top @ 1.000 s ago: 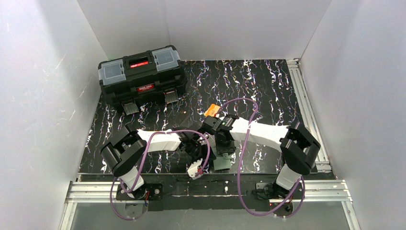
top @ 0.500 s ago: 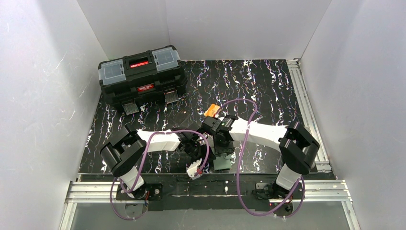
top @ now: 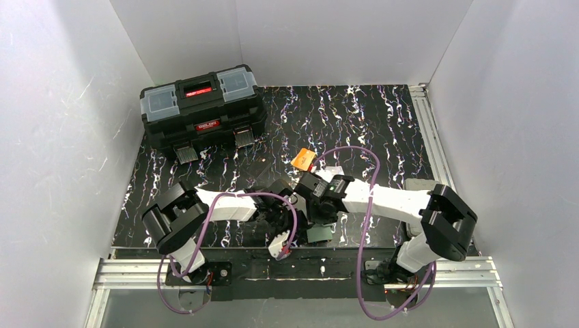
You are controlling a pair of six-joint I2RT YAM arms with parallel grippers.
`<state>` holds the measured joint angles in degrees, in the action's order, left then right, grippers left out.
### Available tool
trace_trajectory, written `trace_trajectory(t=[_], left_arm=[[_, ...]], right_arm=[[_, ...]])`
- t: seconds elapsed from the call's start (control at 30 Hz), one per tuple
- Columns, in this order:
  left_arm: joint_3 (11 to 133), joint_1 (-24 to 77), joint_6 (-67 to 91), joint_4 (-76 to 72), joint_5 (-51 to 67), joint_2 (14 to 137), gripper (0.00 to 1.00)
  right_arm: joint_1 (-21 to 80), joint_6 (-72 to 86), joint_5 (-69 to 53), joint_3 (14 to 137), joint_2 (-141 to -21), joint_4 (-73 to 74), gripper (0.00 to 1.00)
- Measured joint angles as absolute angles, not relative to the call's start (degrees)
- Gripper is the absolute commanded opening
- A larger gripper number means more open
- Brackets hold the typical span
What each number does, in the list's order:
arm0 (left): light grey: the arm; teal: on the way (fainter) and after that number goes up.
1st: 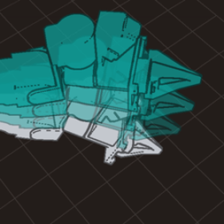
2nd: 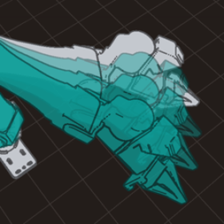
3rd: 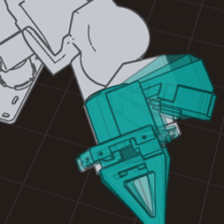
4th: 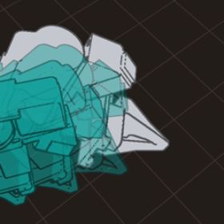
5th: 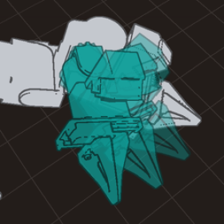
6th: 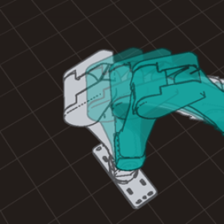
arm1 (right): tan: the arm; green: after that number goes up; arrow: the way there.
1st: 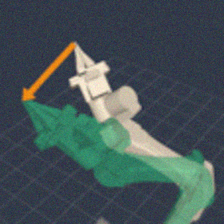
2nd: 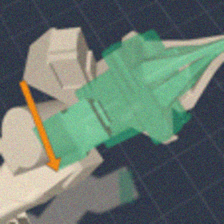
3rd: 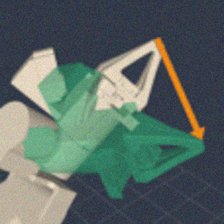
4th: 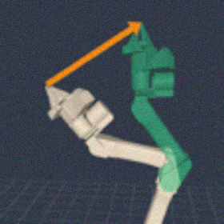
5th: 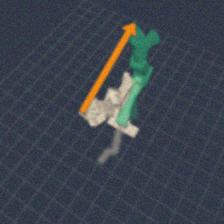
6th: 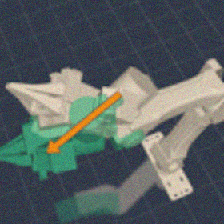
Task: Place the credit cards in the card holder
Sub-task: Close the card holder at the center of the board.
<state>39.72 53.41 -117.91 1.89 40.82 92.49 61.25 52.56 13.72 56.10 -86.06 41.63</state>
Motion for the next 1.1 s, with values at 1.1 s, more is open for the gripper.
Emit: trace_trajectory(t=[1.1], left_arm=[[35.33,53.89,-120.51,-3.2,38.39,90.24,0.26]], right_arm=[[61.69,56.01,18.13,56.47,-89.49,46.17,0.42]])
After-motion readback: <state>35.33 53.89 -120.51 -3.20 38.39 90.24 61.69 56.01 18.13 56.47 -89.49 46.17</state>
